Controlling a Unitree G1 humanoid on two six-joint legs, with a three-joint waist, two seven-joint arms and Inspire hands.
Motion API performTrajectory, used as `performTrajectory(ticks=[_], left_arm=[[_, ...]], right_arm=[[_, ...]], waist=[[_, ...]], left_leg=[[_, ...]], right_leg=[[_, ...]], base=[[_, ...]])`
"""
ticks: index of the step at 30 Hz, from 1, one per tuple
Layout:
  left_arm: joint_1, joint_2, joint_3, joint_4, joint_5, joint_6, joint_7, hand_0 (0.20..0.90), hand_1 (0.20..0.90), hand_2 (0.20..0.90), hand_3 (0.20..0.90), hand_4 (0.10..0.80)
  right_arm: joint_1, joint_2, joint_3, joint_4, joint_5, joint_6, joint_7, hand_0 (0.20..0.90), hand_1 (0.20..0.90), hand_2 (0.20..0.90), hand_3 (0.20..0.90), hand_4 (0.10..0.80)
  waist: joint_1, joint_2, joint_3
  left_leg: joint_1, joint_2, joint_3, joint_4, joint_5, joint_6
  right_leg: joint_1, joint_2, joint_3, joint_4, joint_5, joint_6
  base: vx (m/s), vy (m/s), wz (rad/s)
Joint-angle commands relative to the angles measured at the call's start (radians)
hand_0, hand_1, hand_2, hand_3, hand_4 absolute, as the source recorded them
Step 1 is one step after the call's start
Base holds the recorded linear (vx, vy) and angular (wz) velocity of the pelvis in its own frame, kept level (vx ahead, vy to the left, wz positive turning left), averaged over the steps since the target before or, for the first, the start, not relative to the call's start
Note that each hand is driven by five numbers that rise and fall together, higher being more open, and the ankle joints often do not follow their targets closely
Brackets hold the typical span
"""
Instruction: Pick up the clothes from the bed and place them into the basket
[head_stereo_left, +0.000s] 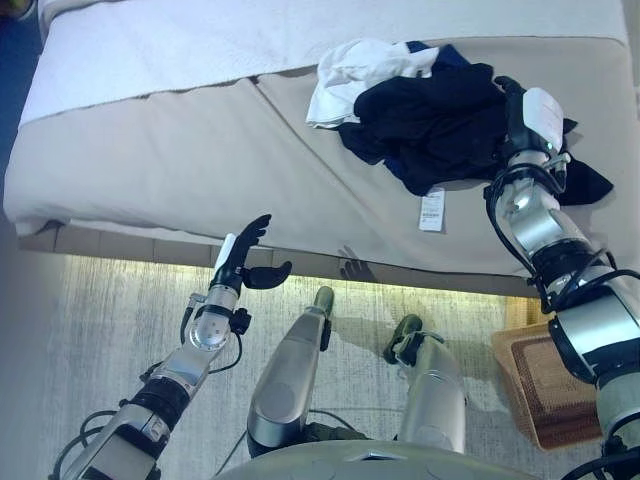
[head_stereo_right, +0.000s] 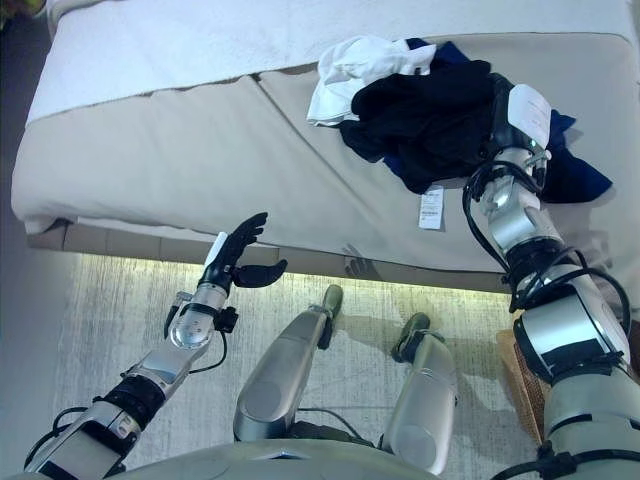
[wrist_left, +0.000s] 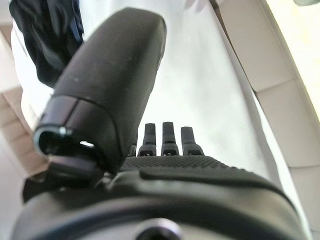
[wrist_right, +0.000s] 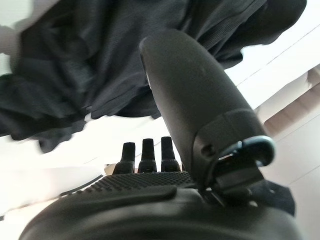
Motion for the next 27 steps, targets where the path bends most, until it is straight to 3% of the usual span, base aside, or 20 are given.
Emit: performTrajectory(ticks=[1, 10, 21, 23, 24, 27], left_arm=[[0.026, 0.061, 0.051, -0.192, -0.024, -0.108, 0.018, 0.9, 0.9, 0.9, 0.9, 0.8], [0.043, 0.089, 0.08, -0.289, -0.051, -0.081, 0.007, 0.9, 0.9, 0.9, 0.9, 0.8], [0.066, 0.095, 0.109, -0.304, -0.056, -0.088, -0.008, 0.9, 0.9, 0.9, 0.9, 0.8], [0.068, 0.095, 0.109, -0.3, -0.045, -0.094, -0.012, 0.9, 0.9, 0.9, 0.9, 0.8], [0.068, 0.095, 0.106, -0.301, -0.045, -0.096, -0.015, 0.9, 0.9, 0.9, 0.9, 0.8], [0.075, 0.095, 0.104, -0.313, -0.049, -0.09, -0.017, 0.9, 0.9, 0.9, 0.9, 0.8]], right_arm=[[-0.134, -0.059, 0.072, -0.006, -0.042, -0.001, 0.024, 0.9, 0.9, 0.9, 0.9, 0.8], [-0.245, -0.052, 0.108, 0.085, 0.019, 0.045, 0.1, 0.9, 0.9, 0.9, 0.9, 0.8], [-0.236, -0.048, 0.132, 0.103, 0.019, 0.101, 0.275, 0.9, 0.9, 0.9, 0.9, 0.8], [-0.23, -0.047, 0.128, 0.117, 0.02, 0.112, 0.27, 0.759, 0.759, 0.759, 0.735, 0.635], [-0.231, -0.044, 0.124, 0.131, 0.018, 0.121, 0.259, 0.3, 0.3, 0.3, 0.2, 0.1], [-0.229, -0.048, 0.111, 0.149, 0.028, 0.127, 0.239, 0.3, 0.3, 0.3, 0.2, 0.1]], waist=[[0.025, -0.004, -0.04], [0.054, 0.024, 0.019], [0.053, 0.029, 0.044], [0.052, 0.028, 0.045], [0.053, 0.027, 0.045], [0.052, 0.026, 0.045]], left_leg=[[-0.067, -0.057, 0.048, 0.086, -0.088, 0.048], [-0.202, -0.089, 0.039, 0.294, -0.151, 0.085], [-0.212, -0.093, 0.035, 0.353, -0.173, 0.088], [-0.203, -0.092, 0.034, 0.349, -0.175, 0.085], [-0.191, -0.091, 0.033, 0.341, -0.174, 0.086], [-0.163, -0.086, 0.034, 0.322, -0.173, 0.085]], right_leg=[[0.016, 0.043, -0.029, 0.111, -0.085, -0.019], [-0.129, 0.025, -0.008, 0.291, -0.133, -0.03], [-0.136, 0.036, 0.006, 0.318, -0.14, -0.03], [-0.125, 0.038, 0.005, 0.31, -0.138, -0.029], [-0.111, 0.04, 0.003, 0.3, -0.135, -0.029], [-0.083, 0.043, 0.002, 0.282, -0.128, -0.027]], base=[[0.01, -0.027, 0.14], [-0.007, -0.022, 0.08], [-0.002, 0.0, -0.02], [0.0, 0.0, 0.0], [0.0, 0.0, 0.0], [0.0, 0.0, 0.0]])
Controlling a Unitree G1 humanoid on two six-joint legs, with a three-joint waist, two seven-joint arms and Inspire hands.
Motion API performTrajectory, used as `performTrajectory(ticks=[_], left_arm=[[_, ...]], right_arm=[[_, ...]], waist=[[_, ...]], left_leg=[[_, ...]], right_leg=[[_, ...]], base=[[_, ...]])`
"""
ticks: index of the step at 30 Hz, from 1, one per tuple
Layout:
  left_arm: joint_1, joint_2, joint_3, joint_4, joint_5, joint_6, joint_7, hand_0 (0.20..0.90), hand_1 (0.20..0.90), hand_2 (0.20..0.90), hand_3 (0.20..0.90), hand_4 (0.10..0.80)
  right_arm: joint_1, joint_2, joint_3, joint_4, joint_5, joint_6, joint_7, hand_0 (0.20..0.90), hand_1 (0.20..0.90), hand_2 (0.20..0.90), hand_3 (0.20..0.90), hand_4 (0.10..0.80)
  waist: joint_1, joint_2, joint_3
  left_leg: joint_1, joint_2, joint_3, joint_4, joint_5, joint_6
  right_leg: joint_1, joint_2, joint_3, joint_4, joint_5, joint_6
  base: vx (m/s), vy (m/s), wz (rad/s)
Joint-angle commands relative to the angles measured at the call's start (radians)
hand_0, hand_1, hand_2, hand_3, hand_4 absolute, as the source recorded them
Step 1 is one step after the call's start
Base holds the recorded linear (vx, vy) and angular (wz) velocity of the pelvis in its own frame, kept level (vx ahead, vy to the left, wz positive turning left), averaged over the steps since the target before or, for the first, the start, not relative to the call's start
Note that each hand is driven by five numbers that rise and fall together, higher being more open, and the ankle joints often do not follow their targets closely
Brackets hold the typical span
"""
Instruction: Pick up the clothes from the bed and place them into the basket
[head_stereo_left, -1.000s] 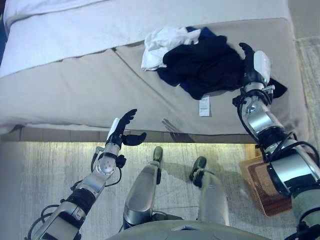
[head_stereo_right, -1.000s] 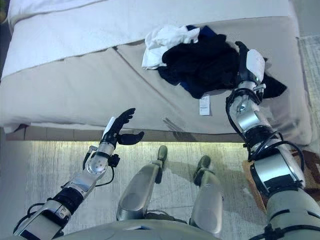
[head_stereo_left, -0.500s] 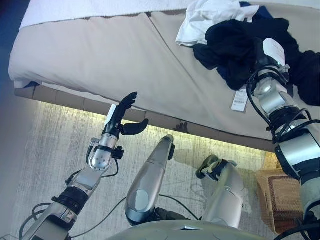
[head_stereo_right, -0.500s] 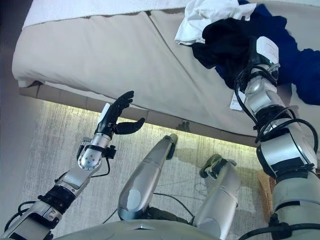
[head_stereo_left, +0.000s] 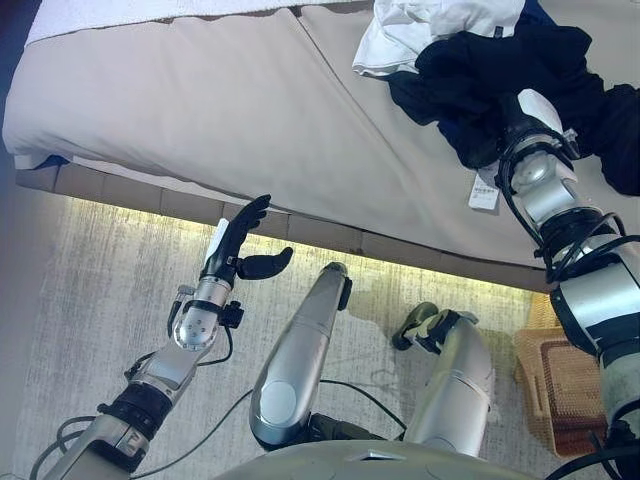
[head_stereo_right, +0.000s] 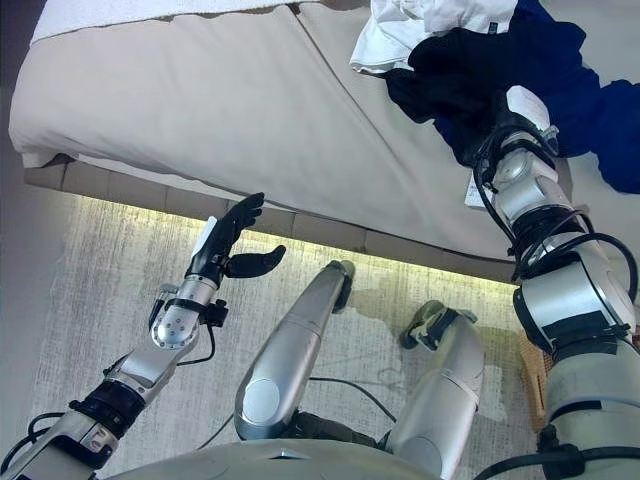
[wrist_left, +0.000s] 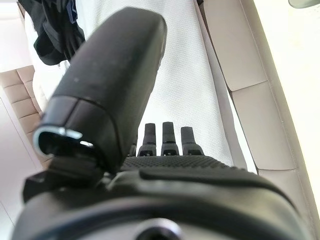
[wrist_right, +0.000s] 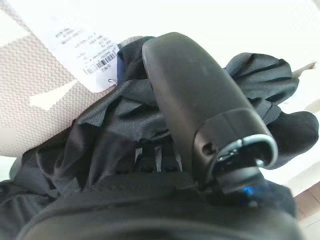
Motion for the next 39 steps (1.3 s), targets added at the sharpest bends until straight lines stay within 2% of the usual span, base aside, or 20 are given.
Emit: performTrajectory(ticks=[1, 5, 11, 12, 13, 19, 23, 27, 33, 39], left_arm=[[0.031, 0.028, 0.093, -0.147, -0.008, -0.09, 0.002, 0.9, 0.9, 0.9, 0.9, 0.8], [0.038, 0.026, 0.088, -0.146, -0.005, -0.089, -0.002, 0.9, 0.9, 0.9, 0.9, 0.8], [0.051, 0.019, 0.076, -0.147, 0.001, -0.081, 0.001, 0.9, 0.9, 0.9, 0.9, 0.8], [0.05, 0.015, 0.069, -0.145, 0.003, -0.072, 0.008, 0.9, 0.9, 0.9, 0.9, 0.8], [0.05, 0.013, 0.067, -0.144, 0.005, -0.072, 0.009, 0.9, 0.9, 0.9, 0.9, 0.8], [0.023, -0.003, 0.041, -0.126, 0.009, -0.018, 0.033, 0.9, 0.9, 0.9, 0.9, 0.8], [0.012, -0.012, 0.02, -0.101, 0.007, 0.027, 0.048, 0.9, 0.9, 0.9, 0.9, 0.8], [0.022, -0.019, 0.011, -0.065, -0.001, 0.059, 0.06, 0.9, 0.9, 0.9, 0.9, 0.8], [0.037, -0.013, -0.003, -0.035, 0.003, 0.067, 0.071, 0.9, 0.9, 0.9, 0.9, 0.8], [0.029, -0.004, -0.011, -0.011, -0.006, 0.059, 0.079, 0.9, 0.9, 0.9, 0.9, 0.8]], right_arm=[[-0.101, -0.042, 0.047, 0.031, 0.009, 0.01, -0.039, 0.3, 0.3, 0.3, 0.2, 0.1], [-0.083, -0.048, 0.031, 0.032, 0.011, 0.009, -0.068, 0.3, 0.3, 0.3, 0.2, 0.1], [-0.031, -0.072, 0.007, 0.004, 0.013, -0.005, -0.1, 0.3, 0.3, 0.3, 0.2, 0.1], [-0.021, -0.082, 0.0, -0.007, 0.013, -0.007, -0.101, 0.3, 0.3, 0.3, 0.2, 0.1], [-0.018, -0.085, -0.001, -0.01, 0.015, -0.007, -0.105, 0.3, 0.3, 0.3, 0.2, 0.1], [-0.008, -0.123, -0.027, -0.029, 0.015, -0.032, -0.119, 0.3, 0.3, 0.3, 0.2, 0.1], [-0.022, -0.16, -0.033, -0.026, 0.04, -0.056, -0.119, 0.3, 0.3, 0.3, 0.2, 0.1], [-0.032, -0.221, -0.045, -0.034, 0.068, -0.074, -0.104, 0.3, 0.3, 0.3, 0.2, 0.1], [-0.095, -0.312, -0.029, -0.039, 0.114, -0.085, -0.108, 0.3, 0.3, 0.3, 0.2, 0.1], [-0.212, -0.395, 0.014, -0.06, 0.17, -0.07, -0.148, 0.3, 0.3, 0.3, 0.2, 0.1]], waist=[[0.005, 0.011, -0.018], [0.001, -0.002, -0.033], [-0.02, -0.037, -0.093], [-0.031, -0.047, -0.115], [-0.033, -0.05, -0.12], [-0.071, -0.079, -0.191], [-0.099, -0.102, -0.252], [-0.13, -0.123, -0.33], [-0.168, -0.136, -0.401], [-0.201, -0.147, -0.443]], left_leg=[[0.092, -0.05, 0.043, -0.029, -0.077, 0.047], [0.148, -0.036, 0.045, -0.083, -0.069, 0.043], [0.281, 0.005, 0.056, -0.223, -0.038, 0.026], [0.315, 0.015, 0.062, -0.282, -0.002, 0.024], [0.326, 0.018, 0.063, -0.293, 0.0, 0.023], [0.453, 0.051, 0.087, -0.425, 0.034, 0.009], [0.554, 0.068, 0.108, -0.538, 0.057, -0.002], [0.643, 0.077, 0.135, -0.659, 0.087, -0.012], [0.727, 0.082, 0.154, -0.796, 0.134, -0.024], [0.777, 0.083, 0.155, -0.874, 0.155, -0.026]], right_leg=[[0.132, 0.098, -0.054, 0.003, -0.06, -0.044], [0.193, 0.108, -0.059, -0.053, -0.045, -0.04], [0.339, 0.135, -0.06, -0.218, 0.003, -0.029], [0.378, 0.143, -0.069, -0.291, 0.044, -0.036], [0.389, 0.146, -0.069, -0.305, 0.048, -0.035], [0.524, 0.182, -0.056, -0.487, 0.095, -0.023], [0.617, 0.212, -0.04, -0.628, 0.129, -0.004], [0.688, 0.237, -0.026, -0.759, 0.171, 0.018], [0.736, 0.263, 0.006, -0.874, 0.225, 0.047], [0.756, 0.285, 0.039, -0.913, 0.238, 0.058]], base=[[0.0, 0.0, 0.0], [0.029, 0.019, -0.04], [0.048, 0.038, -0.15], [-0.013, 0.055, -0.22], [0.003, 0.067, -0.26], [0.043, 0.043, -0.2], [0.053, 0.042, -0.17], [0.08, 0.039, -0.18], [0.038, 0.025, -0.12], [0.009, 0.018, -0.17]])
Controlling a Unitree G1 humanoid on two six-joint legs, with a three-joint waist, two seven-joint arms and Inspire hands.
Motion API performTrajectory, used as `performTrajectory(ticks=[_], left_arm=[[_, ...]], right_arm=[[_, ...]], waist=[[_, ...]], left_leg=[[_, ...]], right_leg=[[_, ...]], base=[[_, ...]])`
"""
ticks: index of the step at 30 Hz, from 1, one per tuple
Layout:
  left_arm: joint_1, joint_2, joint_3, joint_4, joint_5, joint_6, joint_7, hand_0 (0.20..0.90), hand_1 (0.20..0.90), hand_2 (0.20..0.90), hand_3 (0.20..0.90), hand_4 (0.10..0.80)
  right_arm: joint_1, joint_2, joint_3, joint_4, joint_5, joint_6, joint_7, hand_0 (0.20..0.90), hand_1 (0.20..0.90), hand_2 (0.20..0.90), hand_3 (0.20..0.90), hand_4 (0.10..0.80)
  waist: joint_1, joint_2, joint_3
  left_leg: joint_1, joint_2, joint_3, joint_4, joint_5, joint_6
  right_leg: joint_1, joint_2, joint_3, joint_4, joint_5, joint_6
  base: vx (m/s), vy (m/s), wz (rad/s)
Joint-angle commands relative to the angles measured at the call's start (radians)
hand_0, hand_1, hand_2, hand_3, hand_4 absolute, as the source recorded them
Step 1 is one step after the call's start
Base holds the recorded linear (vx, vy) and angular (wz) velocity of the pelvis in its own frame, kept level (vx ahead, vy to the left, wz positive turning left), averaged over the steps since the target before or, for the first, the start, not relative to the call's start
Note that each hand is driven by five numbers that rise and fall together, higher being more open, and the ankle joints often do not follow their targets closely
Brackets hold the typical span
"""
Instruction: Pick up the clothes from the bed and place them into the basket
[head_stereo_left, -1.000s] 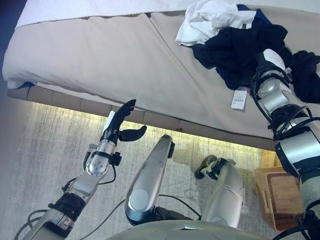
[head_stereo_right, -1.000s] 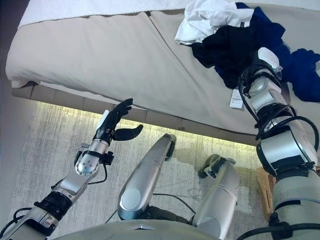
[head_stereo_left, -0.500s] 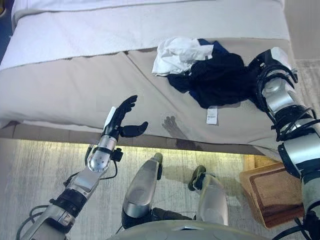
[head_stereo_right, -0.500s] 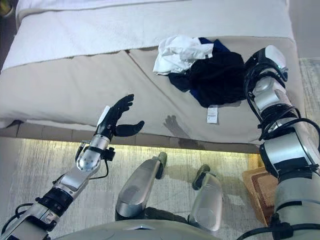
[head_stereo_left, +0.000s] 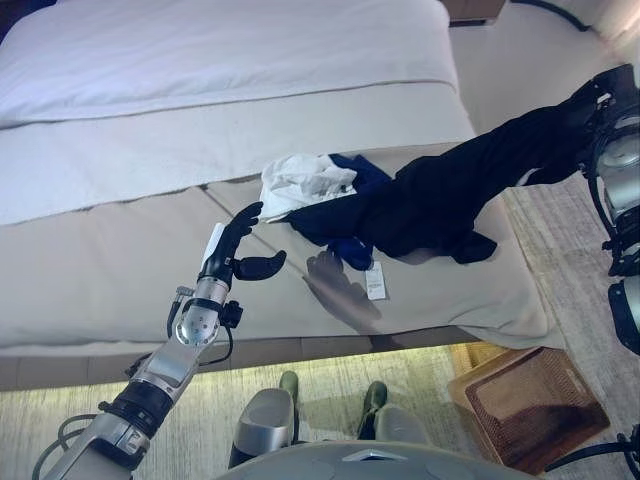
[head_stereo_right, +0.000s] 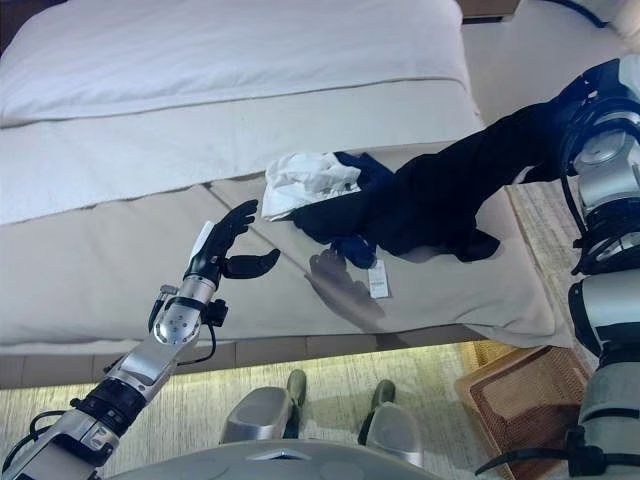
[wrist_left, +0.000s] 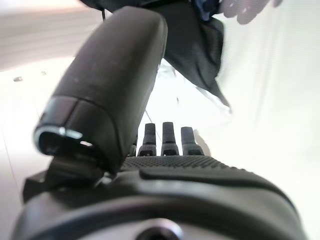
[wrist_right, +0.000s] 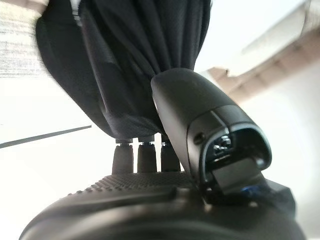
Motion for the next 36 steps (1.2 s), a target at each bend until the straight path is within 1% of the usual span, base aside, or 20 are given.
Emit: performTrajectory(ticks=[1, 5, 7, 13, 22, 28, 36], left_arm=[[0.027, 0.002, -0.018, 0.004, -0.01, -0.085, 0.034, 0.9, 0.9, 0.9, 0.9, 0.8], [0.029, 0.003, -0.034, 0.014, -0.011, -0.098, 0.007, 0.9, 0.9, 0.9, 0.9, 0.8], [0.027, 0.008, -0.047, 0.027, -0.016, -0.111, -0.012, 0.9, 0.9, 0.9, 0.9, 0.8], [0.009, -0.001, -0.086, 0.077, -0.015, -0.121, -0.02, 0.9, 0.9, 0.9, 0.9, 0.8], [0.001, -0.006, -0.088, 0.127, -0.011, -0.117, -0.008, 0.9, 0.9, 0.9, 0.9, 0.8], [0.002, 0.001, -0.09, 0.133, -0.008, -0.106, -0.014, 0.9, 0.9, 0.9, 0.9, 0.8], [0.009, 0.007, -0.085, 0.152, -0.007, -0.108, -0.005, 0.9, 0.9, 0.9, 0.9, 0.8]], right_arm=[[-0.203, -0.194, 0.146, -0.065, 0.009, -0.044, -0.109, 0.3, 0.3, 0.3, 0.2, 0.1], [-0.298, -0.257, 0.204, -0.058, 0.035, -0.028, -0.12, 0.3, 0.3, 0.3, 0.2, 0.1], [-0.353, -0.283, 0.231, -0.046, 0.067, -0.035, -0.125, 0.3, 0.3, 0.3, 0.2, 0.1], [-0.509, -0.317, 0.312, -0.012, 0.172, -0.047, -0.132, 0.3, 0.3, 0.3, 0.2, 0.1], [-0.551, -0.347, 0.349, -0.004, 0.178, -0.043, -0.168, 0.3, 0.3, 0.3, 0.2, 0.1], [-0.612, -0.383, 0.402, -0.017, 0.2, -0.029, -0.212, 0.3, 0.3, 0.3, 0.2, 0.1], [-0.741, -0.422, 0.512, -0.049, 0.198, 0.009, -0.265, 0.3, 0.3, 0.3, 0.2, 0.1]], waist=[[-0.028, 0.003, -0.217], [-0.045, -0.004, -0.24], [-0.051, -0.006, -0.251], [-0.08, -0.01, -0.282], [-0.109, -0.022, -0.297], [-0.128, -0.03, -0.296], [-0.154, -0.032, -0.302]], left_leg=[[0.065, 0.008, 0.003, -0.197, 0.016, -0.001], [0.094, 0.012, 0.006, -0.256, 0.036, -0.004], [0.105, 0.012, 0.003, -0.293, 0.051, -0.007], [0.133, 0.008, 0.016, -0.366, 0.074, -0.012], [0.143, 0.007, 0.05, -0.374, 0.067, -0.01], [0.149, 0.005, 0.06, -0.372, 0.063, -0.007], [0.157, -0.004, 0.06, -0.379, 0.063, -0.005]], right_leg=[[-0.047, 0.095, 0.014, 0.122, -0.167, 0.039], [-0.032, 0.102, 0.029, 0.087, -0.147, 0.049], [-0.03, 0.105, 0.033, 0.068, -0.132, 0.057], [-0.028, 0.114, 0.054, 0.003, -0.093, 0.073], [-0.022, 0.129, 0.089, -0.047, -0.068, 0.073], [-0.023, 0.136, 0.109, -0.044, -0.068, 0.072], [-0.02, 0.143, 0.131, -0.047, -0.063, 0.076]], base=[[0.017, 0.022, -0.1], [0.017, 0.012, -0.16], [0.005, 0.002, -0.05], [0.011, 0.012, -0.05], [0.021, 0.004, -0.14], [0.018, -0.006, -0.09], [0.012, 0.022, -0.09]])
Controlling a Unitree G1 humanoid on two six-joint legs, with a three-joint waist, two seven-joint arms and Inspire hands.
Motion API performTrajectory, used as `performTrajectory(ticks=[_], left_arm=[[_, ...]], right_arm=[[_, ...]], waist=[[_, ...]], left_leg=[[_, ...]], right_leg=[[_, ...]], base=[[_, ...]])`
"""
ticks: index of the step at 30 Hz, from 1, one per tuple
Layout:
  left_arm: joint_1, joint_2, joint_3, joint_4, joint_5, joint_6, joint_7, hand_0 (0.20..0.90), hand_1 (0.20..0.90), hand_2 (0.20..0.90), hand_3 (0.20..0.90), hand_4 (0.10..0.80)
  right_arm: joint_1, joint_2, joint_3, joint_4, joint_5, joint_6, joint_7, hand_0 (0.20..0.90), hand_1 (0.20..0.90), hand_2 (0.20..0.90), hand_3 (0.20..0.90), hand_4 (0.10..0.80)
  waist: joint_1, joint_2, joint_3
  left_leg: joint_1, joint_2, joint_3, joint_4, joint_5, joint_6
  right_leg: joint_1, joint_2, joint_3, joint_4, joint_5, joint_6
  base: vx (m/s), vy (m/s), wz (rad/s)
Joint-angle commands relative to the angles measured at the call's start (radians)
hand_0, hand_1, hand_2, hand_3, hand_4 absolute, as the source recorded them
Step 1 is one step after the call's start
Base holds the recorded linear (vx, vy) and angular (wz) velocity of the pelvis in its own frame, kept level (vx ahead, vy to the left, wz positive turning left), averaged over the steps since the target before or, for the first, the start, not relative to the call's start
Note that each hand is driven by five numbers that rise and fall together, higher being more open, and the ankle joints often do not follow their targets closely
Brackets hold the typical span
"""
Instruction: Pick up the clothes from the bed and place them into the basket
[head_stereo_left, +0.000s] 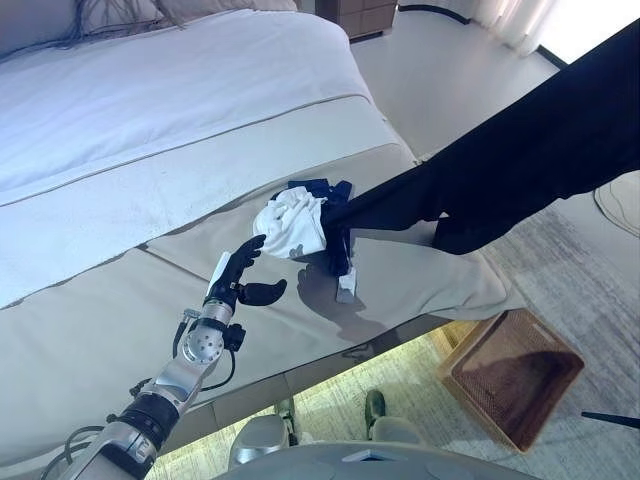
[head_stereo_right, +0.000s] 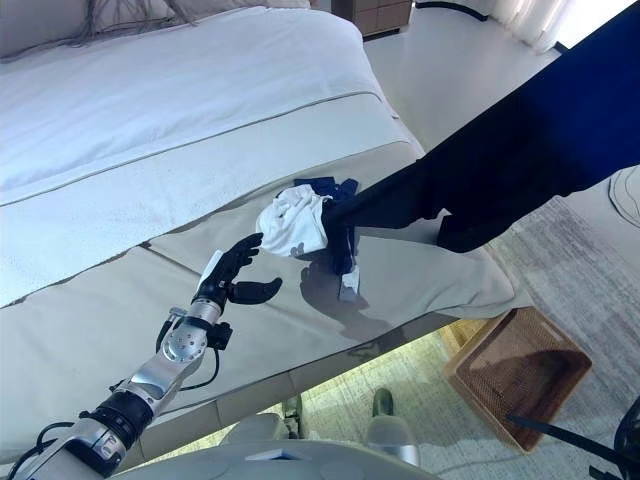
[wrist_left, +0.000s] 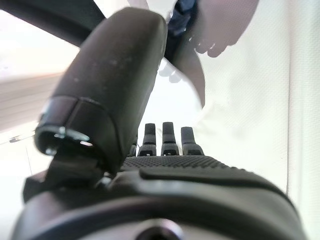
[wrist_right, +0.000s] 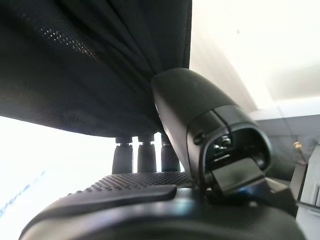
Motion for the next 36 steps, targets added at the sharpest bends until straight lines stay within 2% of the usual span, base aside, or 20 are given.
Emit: performTrajectory(ticks=[1, 9, 23, 29, 32, 34, 36], left_arm=[[0.002, 0.044, -0.025, 0.008, 0.012, -0.102, 0.028, 0.9, 0.9, 0.9, 0.9, 0.8], [0.005, 0.052, -0.016, 0.016, 0.015, -0.082, 0.005, 0.9, 0.9, 0.9, 0.9, 0.8], [-0.015, 0.046, -0.024, 0.049, 0.034, -0.081, -0.005, 0.9, 0.9, 0.9, 0.9, 0.8], [-0.022, 0.049, -0.02, 0.064, 0.037, -0.082, -0.013, 0.9, 0.9, 0.9, 0.9, 0.8], [-0.03, 0.053, -0.013, 0.064, 0.041, -0.079, -0.032, 0.9, 0.9, 0.9, 0.9, 0.8], [-0.034, 0.054, -0.008, 0.06, 0.039, -0.073, -0.037, 0.9, 0.9, 0.9, 0.9, 0.8], [-0.038, 0.052, 0.012, 0.055, 0.041, -0.06, -0.019, 0.9, 0.9, 0.9, 0.9, 0.8]], right_arm=[[-0.221, -0.094, 0.126, -0.039, -0.026, -0.048, -0.16, 0.3, 0.3, 0.3, 0.2, 0.1], [-0.32, -0.124, 0.208, -0.045, -0.034, -0.021, -0.183, 0.3, 0.3, 0.3, 0.2, 0.1], [-0.377, -0.153, 0.264, -0.016, -0.07, 0.007, -0.196, 0.3, 0.3, 0.3, 0.2, 0.1], [-0.408, -0.204, 0.322, -0.006, -0.103, 0.01, -0.166, 0.3, 0.3, 0.3, 0.2, 0.1], [-0.352, -0.243, 0.302, -0.044, -0.1, 0.042, -0.154, 0.3, 0.3, 0.3, 0.2, 0.1], [-0.301, -0.263, 0.262, -0.057, -0.119, 0.057, -0.133, 0.3, 0.3, 0.3, 0.2, 0.1], [-0.186, -0.281, 0.156, -0.051, -0.114, 0.057, -0.111, 0.3, 0.3, 0.3, 0.2, 0.1]], waist=[[-0.026, -0.056, -0.241], [-0.035, -0.062, -0.248], [-0.055, -0.065, -0.258], [-0.071, -0.061, -0.252], [-0.086, -0.052, -0.234], [-0.093, -0.05, -0.222], [-0.105, -0.037, -0.195]], left_leg=[[0.047, -0.021, -0.042, 0.005, -0.136, -0.034], [0.039, -0.022, -0.037, 0.001, -0.132, -0.034], [0.041, -0.024, -0.018, 0.002, -0.133, -0.03], [0.034, -0.029, -0.02, 0.003, -0.133, -0.023], [0.037, -0.027, -0.004, 0.012, -0.136, -0.016], [0.041, -0.029, 0.005, 0.017, -0.141, -0.017], [0.052, -0.025, 0.027, 0.015, -0.148, -0.021]], right_leg=[[-0.024, 0.097, 0.001, 0.044, -0.063, -0.004], [-0.033, 0.099, 0.003, 0.04, -0.055, 0.004], [-0.044, 0.102, 0.019, 0.054, -0.053, 0.009], [-0.064, 0.104, 0.042, 0.085, -0.058, 0.016], [-0.098, 0.094, 0.056, 0.131, -0.057, 0.029], [-0.109, 0.085, 0.06, 0.116, -0.026, 0.043], [-0.148, 0.072, 0.046, 0.089, 0.032, 0.07]], base=[[-0.003, 0.026, -0.07], [-0.017, 0.003, -0.01], [-0.015, 0.017, -0.05], [-0.012, 0.028, -0.05], [0.005, 0.021, -0.18], [0.007, -0.026, -0.12], [-0.078, -0.071, -0.27]])
